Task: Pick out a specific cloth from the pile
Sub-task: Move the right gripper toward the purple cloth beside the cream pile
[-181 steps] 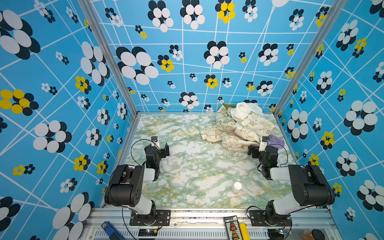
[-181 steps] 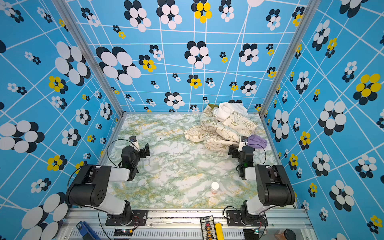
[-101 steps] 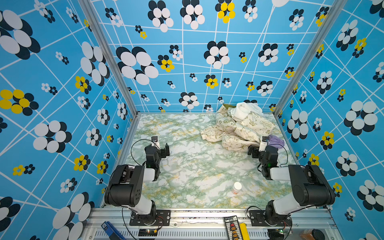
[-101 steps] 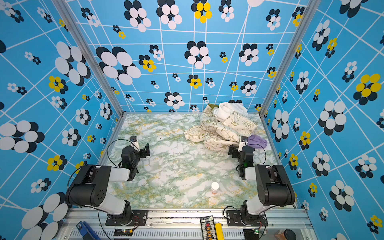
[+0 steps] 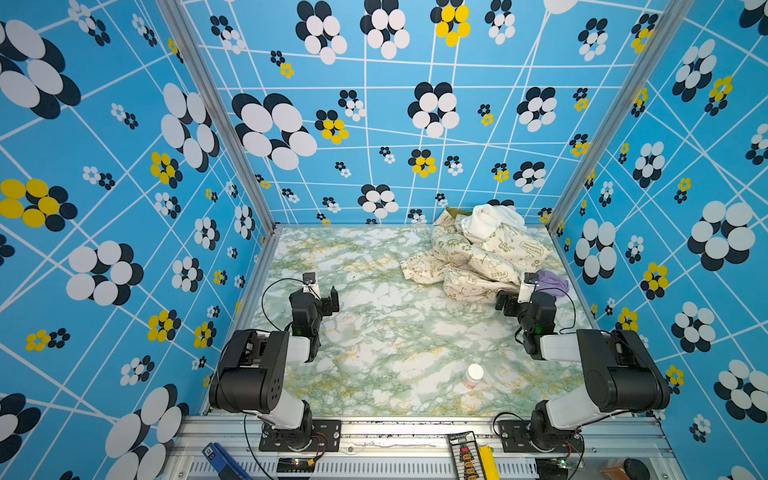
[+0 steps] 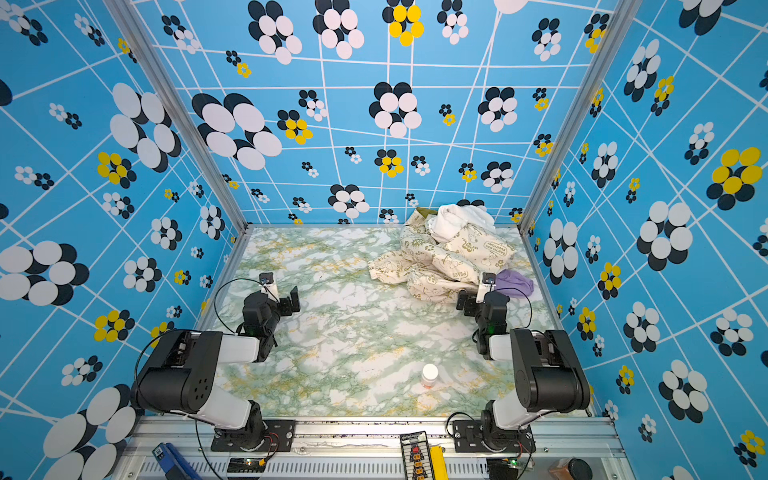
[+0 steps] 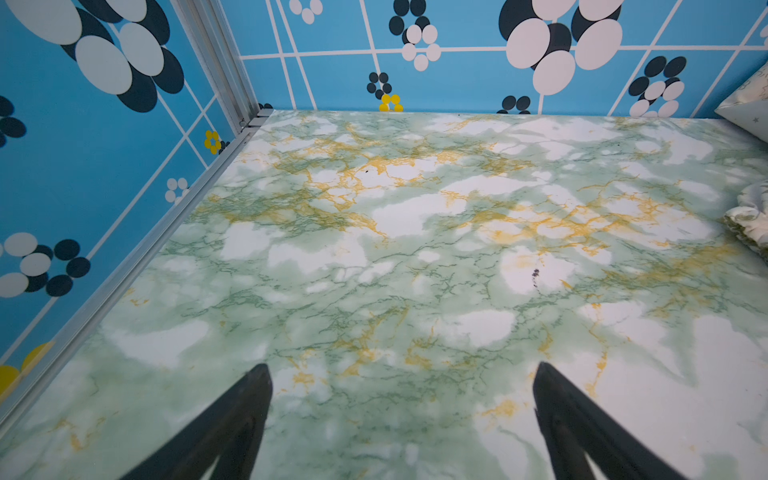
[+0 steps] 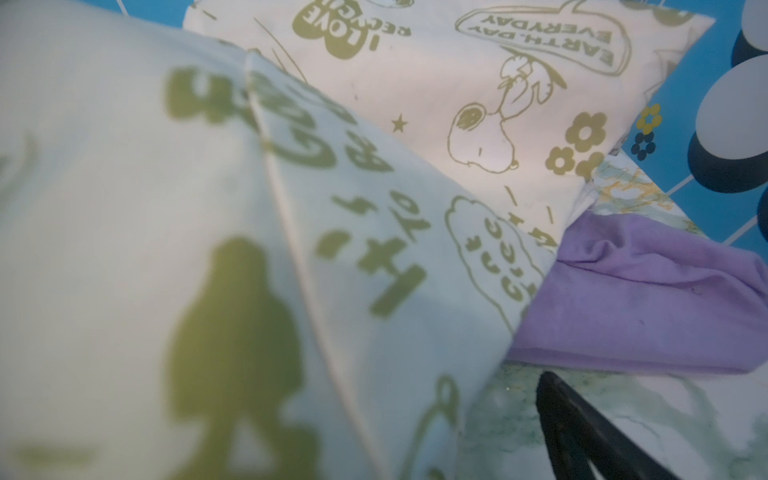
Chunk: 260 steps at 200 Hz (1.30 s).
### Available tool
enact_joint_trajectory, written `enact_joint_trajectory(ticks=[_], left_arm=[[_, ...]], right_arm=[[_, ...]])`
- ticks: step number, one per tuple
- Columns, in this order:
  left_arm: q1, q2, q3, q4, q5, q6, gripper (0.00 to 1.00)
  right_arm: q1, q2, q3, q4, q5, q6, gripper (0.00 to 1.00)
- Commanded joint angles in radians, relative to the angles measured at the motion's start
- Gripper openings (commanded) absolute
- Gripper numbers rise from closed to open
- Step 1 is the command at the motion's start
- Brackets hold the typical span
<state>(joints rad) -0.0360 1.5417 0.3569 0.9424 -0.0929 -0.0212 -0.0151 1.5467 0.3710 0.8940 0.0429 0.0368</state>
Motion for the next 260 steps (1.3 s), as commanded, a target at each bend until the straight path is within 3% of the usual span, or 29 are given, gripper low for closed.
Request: enact_joint_trajectory(ticks=[1,54,91,127,177,191,235,260], left_arm=[[0.002,0.009,0.022,-0.011,0.016,0.012,0.99],[0.002,-0.084,0.023,-0.085,-0.006,0.005,0.99],[-0.002,-0.298,0.075,-0.340,-0.020,0.006,0.99],[-0.011,-0.515,0.098,-0.509,0.049,0.008,0.99],[-0.031,-0.641,0.077,-0.553,0.118,0.042,0.99],[-0.039,-0.642,0.087,-0.566,0.141,0.071,0.99],[-0.085,-0.654,0.088,-0.571,0.172,0.160,0.99],[-0.084,-0.664,0.080,-0.551,0.173,0.166,0.99]], right_arm=[[0.006,-0.002,0.020,-0.005,0.014,-0.004,0.99],[0.006,-0.063,0.015,-0.038,0.018,-0.003,0.99],[0.006,-0.237,0.073,-0.326,-0.002,-0.002,0.99],[0.005,-0.422,0.096,-0.525,0.003,0.022,0.99],[0.004,-0.615,0.120,-0.724,0.103,0.148,0.98],[-0.011,-0.620,0.146,-0.763,0.119,0.200,0.96],[-0.106,-0.500,0.251,-0.799,0.012,0.405,0.91],[-0.155,-0.414,0.284,-0.780,-0.034,0.552,0.82]])
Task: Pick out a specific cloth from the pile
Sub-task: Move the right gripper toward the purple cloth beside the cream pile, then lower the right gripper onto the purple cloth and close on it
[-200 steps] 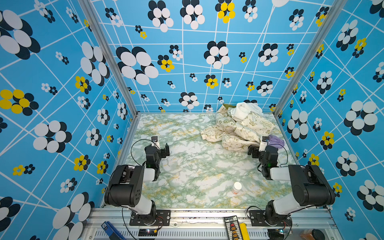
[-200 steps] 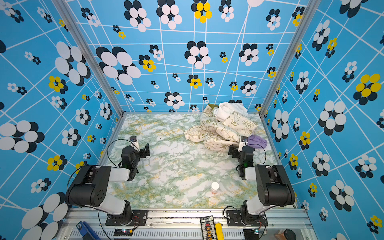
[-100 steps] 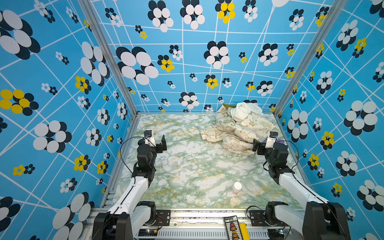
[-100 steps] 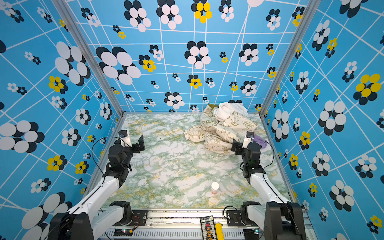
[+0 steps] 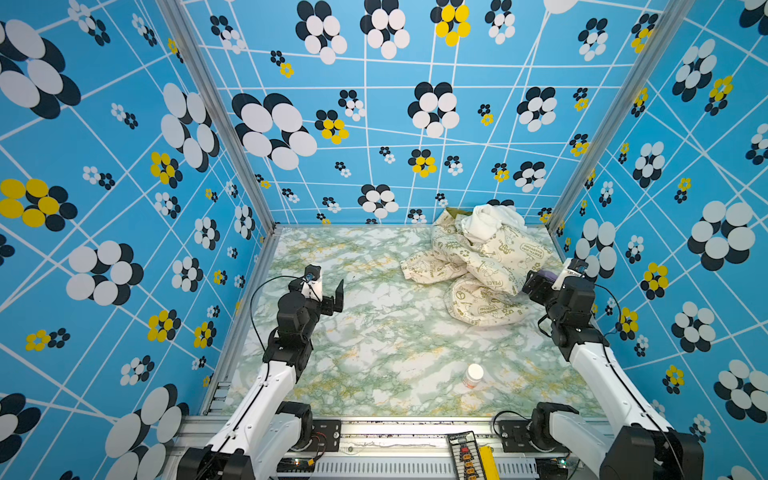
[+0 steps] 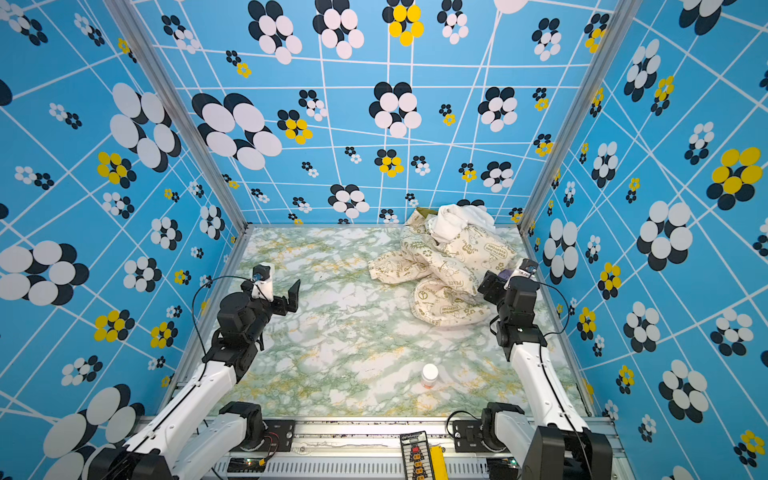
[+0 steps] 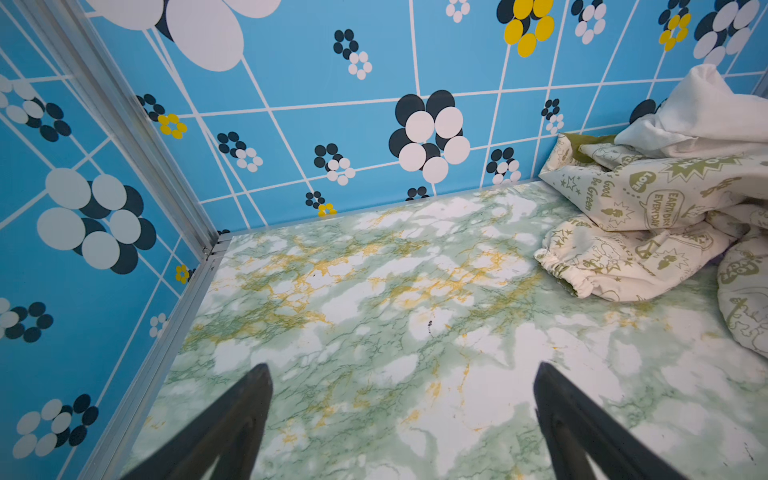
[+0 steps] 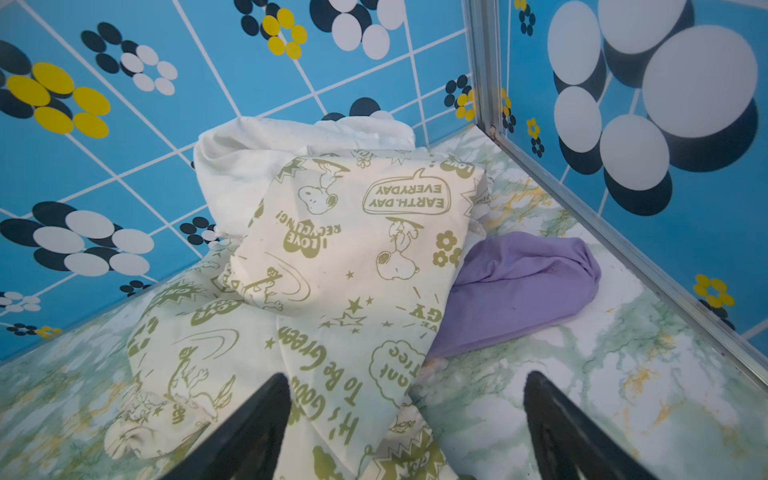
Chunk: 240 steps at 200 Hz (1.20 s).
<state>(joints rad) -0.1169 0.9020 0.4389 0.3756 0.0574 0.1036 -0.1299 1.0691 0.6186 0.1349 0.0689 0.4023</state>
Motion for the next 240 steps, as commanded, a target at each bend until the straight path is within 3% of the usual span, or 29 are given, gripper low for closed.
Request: enact_joint_trajectory(ticks=[1,24,42,121,140,212,240], left_arm=[[-0.004,-0.024,-0.003,0.017,0.023,0.042,0.99],[-0.004,-0.020,-0.006,0.031,0.025,0.039,0.99],[-0.003,-0.018,-0.007,0.037,0.028,0.041,0.99],[-0.003,-0.019,-0.010,0.045,0.031,0.047,0.99],[-0.004,-0.020,-0.008,0.037,0.029,0.049,0.99],[-0.004,-0.020,-0.010,0.037,0.013,0.043,0.99],[-0.004,-0.018,-0.010,0.034,0.015,0.045,0.99]], right_arm=[[-0.042,0.066,0.036,-0.018,-0.062,0.192,0.82],[-0.080,0.132,0.036,0.033,-0.109,0.320,0.74],[-0.107,0.173,0.037,0.044,-0.122,0.398,0.73],[-0.194,0.424,0.040,0.220,-0.212,0.586,0.48],[-0.194,0.499,0.075,0.246,-0.238,0.596,0.42],[-0.194,0.679,0.163,0.298,-0.262,0.656,0.40],[-0.194,0.714,0.166,0.301,-0.246,0.674,0.30]])
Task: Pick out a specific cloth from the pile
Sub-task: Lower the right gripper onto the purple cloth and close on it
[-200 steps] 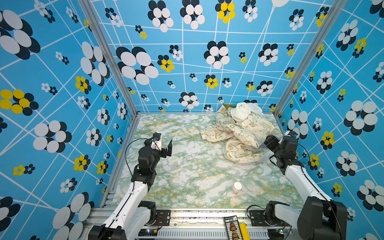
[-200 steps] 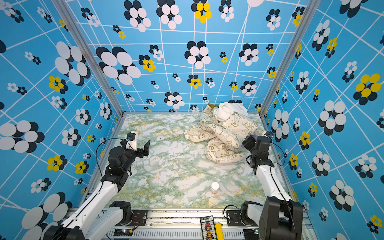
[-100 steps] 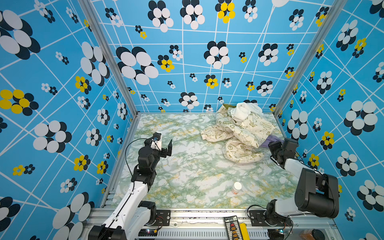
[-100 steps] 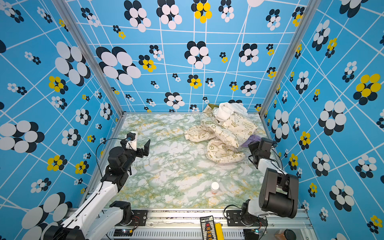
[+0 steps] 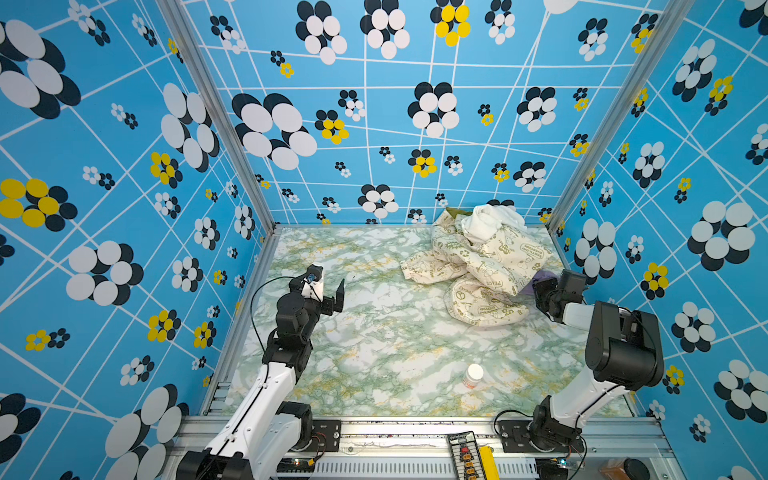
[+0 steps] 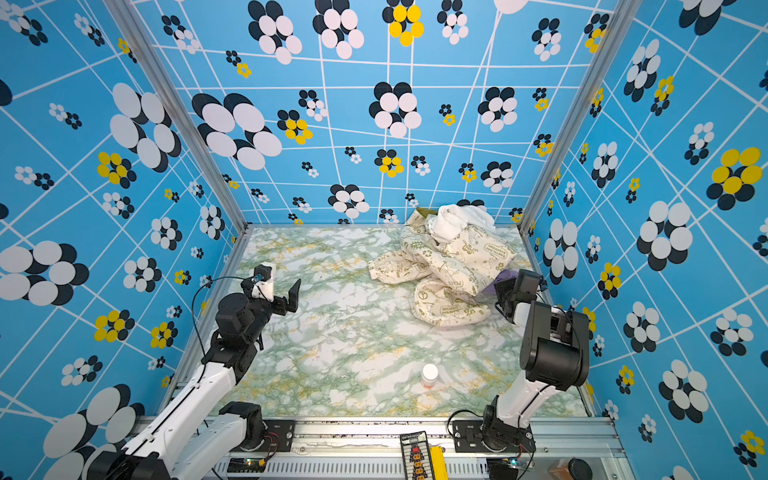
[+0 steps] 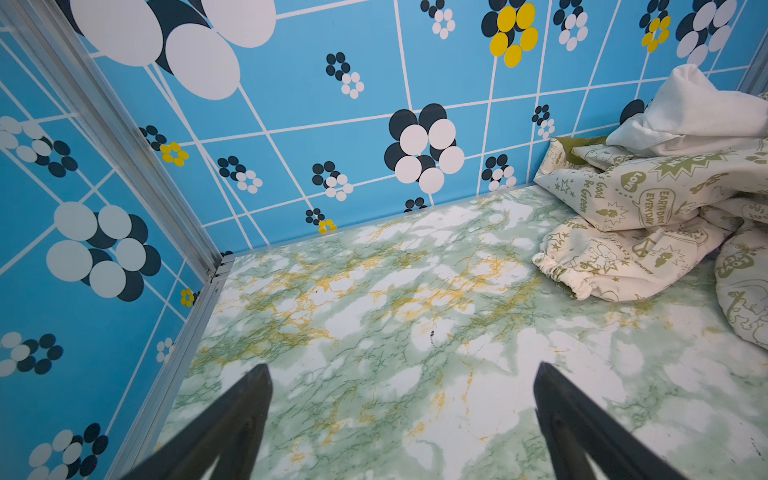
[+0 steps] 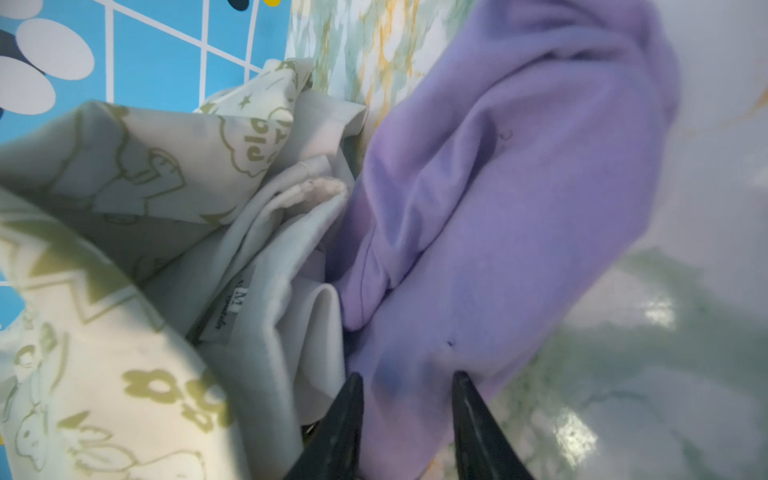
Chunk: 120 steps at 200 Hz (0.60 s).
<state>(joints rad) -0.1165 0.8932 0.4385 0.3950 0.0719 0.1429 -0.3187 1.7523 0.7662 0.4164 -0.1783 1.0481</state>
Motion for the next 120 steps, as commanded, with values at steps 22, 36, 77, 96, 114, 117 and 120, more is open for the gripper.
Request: enact_joint_trajectory(ticks=[22,36,77,96,114,117,120], left_arm=[[-0.004,-0.007,-0.011,0.015,-0.005,0.004,0.99],[-0.005,-0.006,-0.009,0.012,-0.008,0.005,0.99],[-0.006,-0.008,-0.011,0.010,-0.021,0.006,0.99],[-0.006,-0.008,-0.011,0.007,-0.031,0.006,0.99],[-0.006,-0.008,-0.013,0.007,-0.033,0.006,0.99],[-0.006,-0.008,-0.012,0.007,-0.033,0.006,0.99],[-0.005,-0.007,-0.013,0.007,-0.032,0.006,0.99]], right_arm=[[-0.005,0.054,0.012,0.043,-0.010,0.052,0.19],[-0.005,0.061,0.005,0.058,-0.016,0.064,0.13],[-0.005,0.026,-0.019,0.085,-0.012,0.075,0.00],[-0.005,-0.011,-0.027,0.087,-0.012,0.073,0.00],[-0.005,-0.053,-0.032,0.085,-0.008,0.074,0.00],[-0.005,-0.063,-0.034,0.084,-0.007,0.075,0.00],[-0.005,-0.070,-0.034,0.082,-0.005,0.075,0.00]])
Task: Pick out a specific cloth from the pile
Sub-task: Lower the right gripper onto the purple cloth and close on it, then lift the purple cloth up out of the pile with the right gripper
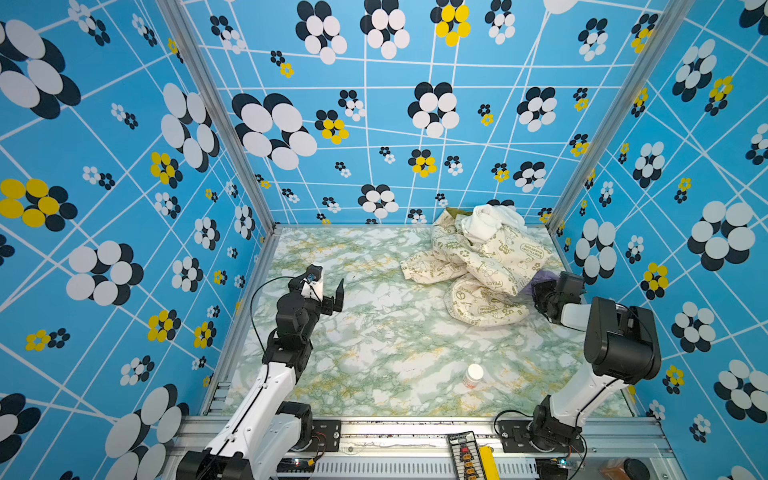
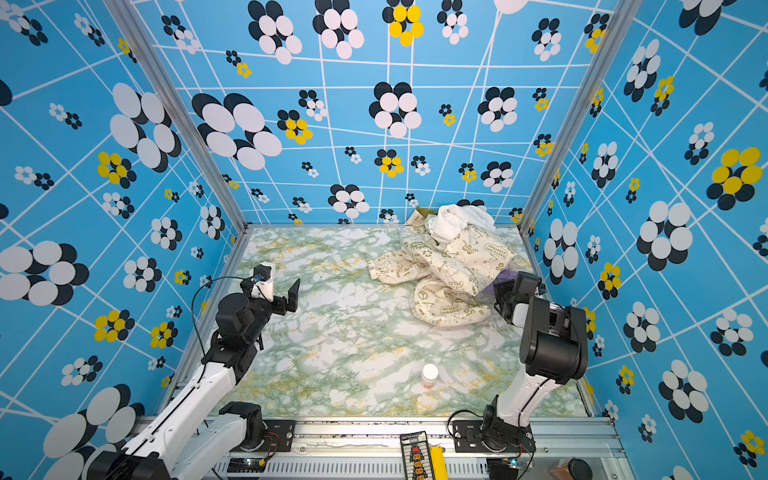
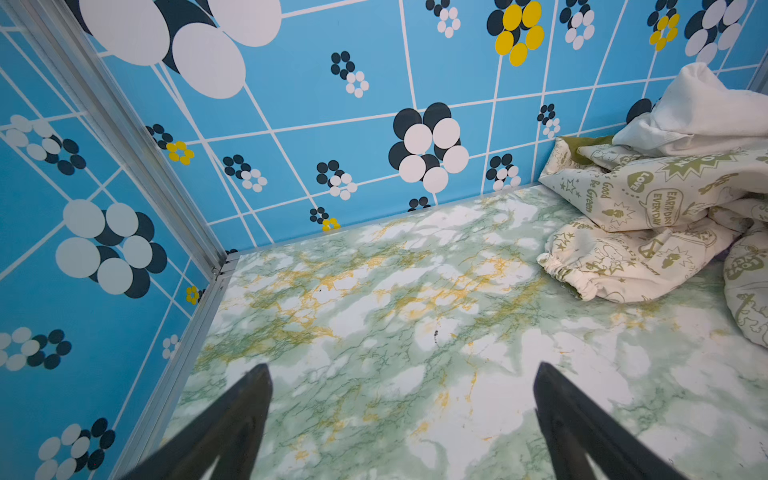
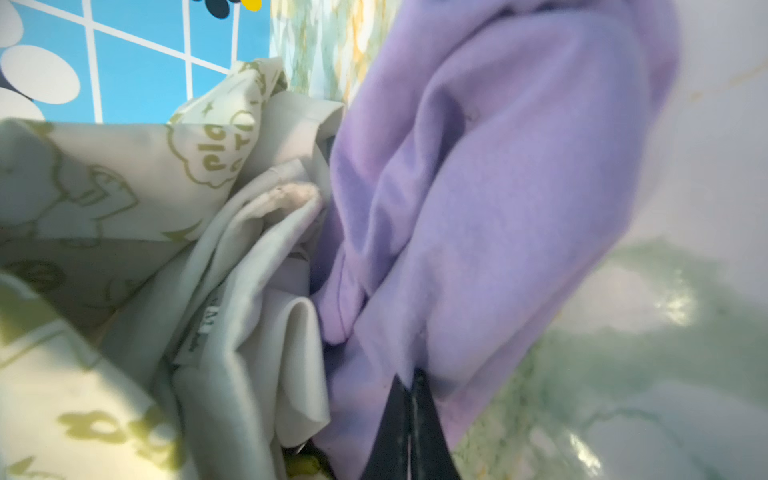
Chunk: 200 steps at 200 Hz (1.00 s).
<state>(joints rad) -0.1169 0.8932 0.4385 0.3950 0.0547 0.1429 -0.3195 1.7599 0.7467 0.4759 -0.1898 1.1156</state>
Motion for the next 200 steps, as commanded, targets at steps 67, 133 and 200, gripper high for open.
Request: enact_joint_trajectory(ticks=[67,133,200], left_arm=[[-0.005,-0.008,-0.013,0.005,-0.019,0.004,0.99],[-0.007,-0.008,-0.013,0.004,-0.023,0.007,0.99],[-0.007,-0.005,-0.014,0.004,-0.027,0.010,0.99]], right_arm=[[-0.004,-0.258,0.003,0.001,0.016,0.018,0.00],[0.001,-0.358,0.119,0.026,0.011,0.016,0.00],[0.079,-0.366,0.271,0.097,0.015,-0.029,0.00]])
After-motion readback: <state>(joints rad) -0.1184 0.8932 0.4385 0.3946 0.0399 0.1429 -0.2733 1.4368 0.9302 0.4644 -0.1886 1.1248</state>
